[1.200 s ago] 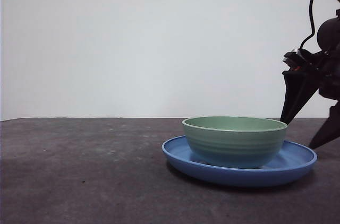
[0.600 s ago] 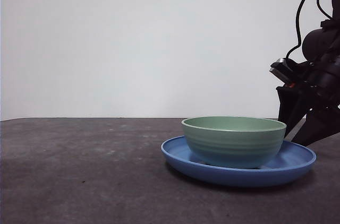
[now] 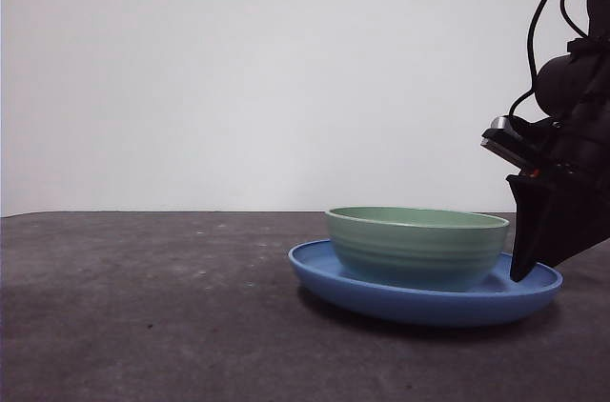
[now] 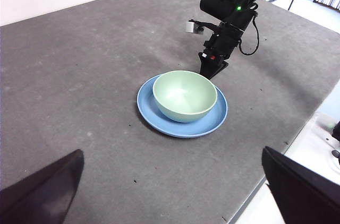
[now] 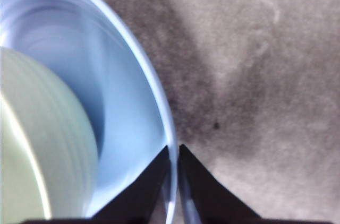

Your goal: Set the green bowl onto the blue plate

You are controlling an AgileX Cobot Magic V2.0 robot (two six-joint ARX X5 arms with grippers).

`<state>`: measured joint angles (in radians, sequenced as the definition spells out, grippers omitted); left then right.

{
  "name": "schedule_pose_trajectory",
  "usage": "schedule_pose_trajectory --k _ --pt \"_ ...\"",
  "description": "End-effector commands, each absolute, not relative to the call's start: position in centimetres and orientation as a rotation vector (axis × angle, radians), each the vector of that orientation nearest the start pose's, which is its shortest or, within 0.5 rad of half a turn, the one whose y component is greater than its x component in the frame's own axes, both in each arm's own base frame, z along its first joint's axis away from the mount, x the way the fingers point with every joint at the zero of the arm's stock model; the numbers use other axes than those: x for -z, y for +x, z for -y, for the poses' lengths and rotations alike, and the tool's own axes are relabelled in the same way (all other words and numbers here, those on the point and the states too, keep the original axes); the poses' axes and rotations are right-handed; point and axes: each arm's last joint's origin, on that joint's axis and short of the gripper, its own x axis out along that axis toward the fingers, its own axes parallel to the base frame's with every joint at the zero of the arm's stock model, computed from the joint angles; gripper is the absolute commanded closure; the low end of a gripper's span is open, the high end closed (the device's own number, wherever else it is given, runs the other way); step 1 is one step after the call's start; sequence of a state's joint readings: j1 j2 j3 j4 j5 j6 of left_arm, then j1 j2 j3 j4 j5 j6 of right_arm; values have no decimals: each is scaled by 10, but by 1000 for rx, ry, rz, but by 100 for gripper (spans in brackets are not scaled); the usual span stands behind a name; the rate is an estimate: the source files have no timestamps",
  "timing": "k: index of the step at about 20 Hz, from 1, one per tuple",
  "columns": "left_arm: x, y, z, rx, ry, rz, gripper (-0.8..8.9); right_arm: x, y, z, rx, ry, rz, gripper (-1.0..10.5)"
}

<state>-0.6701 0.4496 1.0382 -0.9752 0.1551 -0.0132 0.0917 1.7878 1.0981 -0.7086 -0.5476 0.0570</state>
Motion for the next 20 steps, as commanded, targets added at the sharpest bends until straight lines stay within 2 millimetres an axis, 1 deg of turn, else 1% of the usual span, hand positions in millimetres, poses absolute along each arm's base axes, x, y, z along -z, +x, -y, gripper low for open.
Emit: schedule_pose_trajectory --k 1,3,5,8,10,14,16,18,20 --pt "-370 30 30 821 91 -377 189 -168 328 -47 -480 398 -1392 939" --pt "-370 30 30 821 92 -377 189 -183 335 -52 -474 379 -1378 938" --pt "-370 30 30 821 91 -377 189 -201 342 -62 -480 350 -1361 939" --pt "-370 30 30 822 92 -375 188 -224 349 -87 -529 325 -1310 938" --pt "-370 30 30 822 91 -375 189 -230 349 -103 -556 318 -1292 939" --pt "-370 30 30 821 92 -374 189 -230 343 -133 -611 290 -1281 939" --pt "-371 31 30 822 89 -367 189 -228 341 -144 -622 276 -1279 939" --pt "-372 31 31 823 87 -357 189 -218 342 -152 -621 273 -1310 938" --pt "-372 31 31 823 87 -357 189 -205 344 -158 -617 262 -1347 938"
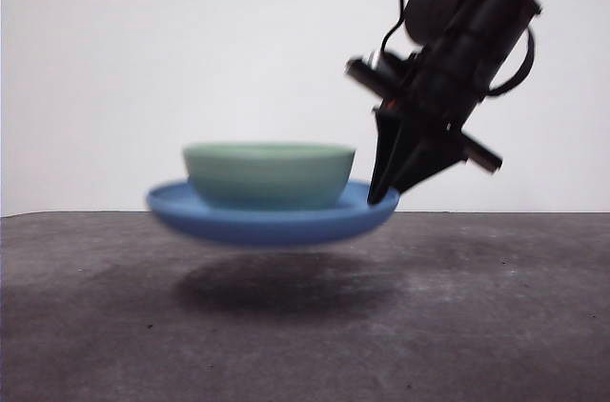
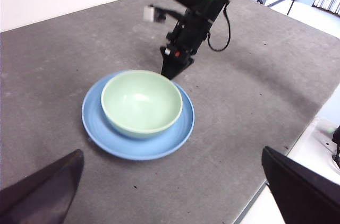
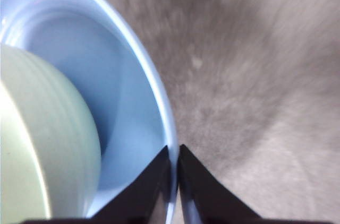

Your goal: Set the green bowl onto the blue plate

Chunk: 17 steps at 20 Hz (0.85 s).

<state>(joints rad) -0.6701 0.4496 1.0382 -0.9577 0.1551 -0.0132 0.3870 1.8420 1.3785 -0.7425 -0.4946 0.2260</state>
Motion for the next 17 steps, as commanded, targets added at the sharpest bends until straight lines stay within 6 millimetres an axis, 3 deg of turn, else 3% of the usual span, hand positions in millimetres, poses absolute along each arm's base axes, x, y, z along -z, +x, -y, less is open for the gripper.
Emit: schedule_pose_trajectory --k 1,5,12,17 --pt "-372 31 31 822 87 -358 189 -199 345 -161 -617 260 -1359 939" --pt "-372 31 30 822 87 -362 189 -181 350 -166 -587 238 -1383 938" --pt "-372 31 30 822 87 -361 189 -170 351 -167 -580 240 -1418 935" --pt "-372 31 30 822 87 -360 189 -170 352 -167 -578 220 -1398 727"
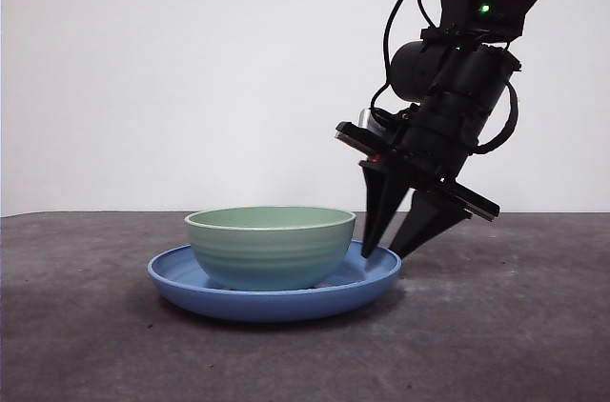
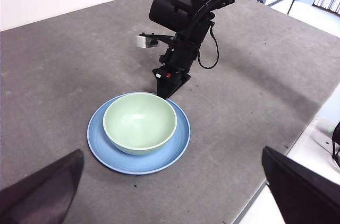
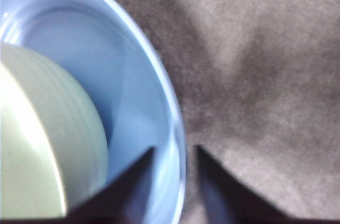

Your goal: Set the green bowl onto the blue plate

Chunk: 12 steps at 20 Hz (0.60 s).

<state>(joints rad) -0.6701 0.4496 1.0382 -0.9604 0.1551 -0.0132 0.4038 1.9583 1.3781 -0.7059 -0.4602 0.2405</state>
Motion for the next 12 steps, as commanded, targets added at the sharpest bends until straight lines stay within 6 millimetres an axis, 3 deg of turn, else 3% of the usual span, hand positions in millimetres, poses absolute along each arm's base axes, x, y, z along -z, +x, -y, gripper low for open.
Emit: schedule_pose_trajectory --k 1,4,6,9,12 --pt "-372 31 30 822 87 -360 189 -171 353 -166 -556 207 -1390 727" --pt "-372 31 30 822 87 -361 189 -185 355 -161 -545 211 -1348 718" --pt "-372 31 30 822 87 -361 189 -205 355 -155 -546 221 -1293 658" --pt "-372 31 30 822 87 -361 189 -242 349 -139 -534 239 -1209 578" --pt "-371 31 30 822 88 -363 189 -285 326 -123 -555 214 -1130 502"
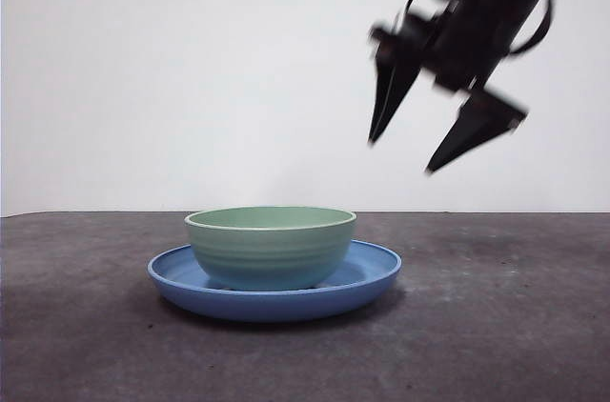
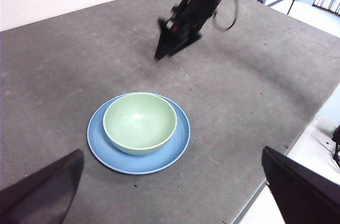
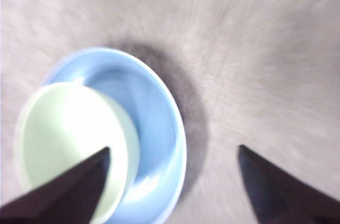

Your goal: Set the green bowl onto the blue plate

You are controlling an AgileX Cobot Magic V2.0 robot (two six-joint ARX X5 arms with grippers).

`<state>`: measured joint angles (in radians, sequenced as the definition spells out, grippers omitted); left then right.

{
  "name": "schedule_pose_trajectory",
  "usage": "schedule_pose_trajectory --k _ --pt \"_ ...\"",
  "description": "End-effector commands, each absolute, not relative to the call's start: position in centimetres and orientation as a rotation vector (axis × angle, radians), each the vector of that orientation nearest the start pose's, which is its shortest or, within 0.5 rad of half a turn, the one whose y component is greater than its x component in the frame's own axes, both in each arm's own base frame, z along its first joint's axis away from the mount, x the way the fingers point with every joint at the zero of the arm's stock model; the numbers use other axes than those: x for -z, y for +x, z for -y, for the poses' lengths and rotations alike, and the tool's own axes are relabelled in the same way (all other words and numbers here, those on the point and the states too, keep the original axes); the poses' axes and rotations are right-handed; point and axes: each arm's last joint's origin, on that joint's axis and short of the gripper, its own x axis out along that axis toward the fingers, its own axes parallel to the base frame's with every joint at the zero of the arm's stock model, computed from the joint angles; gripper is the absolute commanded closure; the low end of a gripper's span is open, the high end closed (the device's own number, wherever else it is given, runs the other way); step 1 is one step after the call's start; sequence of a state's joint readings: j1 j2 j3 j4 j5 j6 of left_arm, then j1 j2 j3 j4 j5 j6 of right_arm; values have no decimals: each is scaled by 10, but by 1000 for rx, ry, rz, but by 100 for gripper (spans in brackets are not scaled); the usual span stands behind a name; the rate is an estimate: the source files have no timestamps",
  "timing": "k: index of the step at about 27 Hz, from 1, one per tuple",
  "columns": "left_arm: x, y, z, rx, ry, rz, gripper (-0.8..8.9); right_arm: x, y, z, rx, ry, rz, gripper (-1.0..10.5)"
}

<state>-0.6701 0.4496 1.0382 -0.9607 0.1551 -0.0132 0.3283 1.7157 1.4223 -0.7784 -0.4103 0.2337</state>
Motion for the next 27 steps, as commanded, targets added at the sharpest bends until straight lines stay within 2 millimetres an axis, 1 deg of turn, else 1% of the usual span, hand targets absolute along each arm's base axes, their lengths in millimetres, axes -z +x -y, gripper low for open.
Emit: schedule_pose_trajectory --k 1,3,4,6,10,13,16,19,24,27 --pt "-371 31 30 822 88 -364 189 -300 314 -118 -557 192 -1102 492" --pt "-371 31 30 822 88 -365 189 -329 287 -109 -566 149 -1053 442" --pt "-371 31 30 822 88 -365 189 -344 270 -104 -570 129 -1031 419" --pt "-371 31 30 822 88 -364 189 -368 234 -96 -606 70 -991 393" --pt "-371 31 30 821 85 -366 189 -390 188 -84 -569 -11 -942 392" --pt "-371 31 30 821 85 -365 189 -401 156 -75 -590 -22 -885 391" --pt "-371 31 30 821 85 -365 189 -407 125 -66 -622 -26 -817 392" --pt "-371 31 30 822 85 -364 189 -404 98 -56 -647 -19 -767 392" --pt "-371 31 30 822 85 -364 189 -386 61 -40 -688 -8 -710 392" --pt "-371 31 30 821 85 -365 189 -372 46 -32 -691 -6 -688 392"
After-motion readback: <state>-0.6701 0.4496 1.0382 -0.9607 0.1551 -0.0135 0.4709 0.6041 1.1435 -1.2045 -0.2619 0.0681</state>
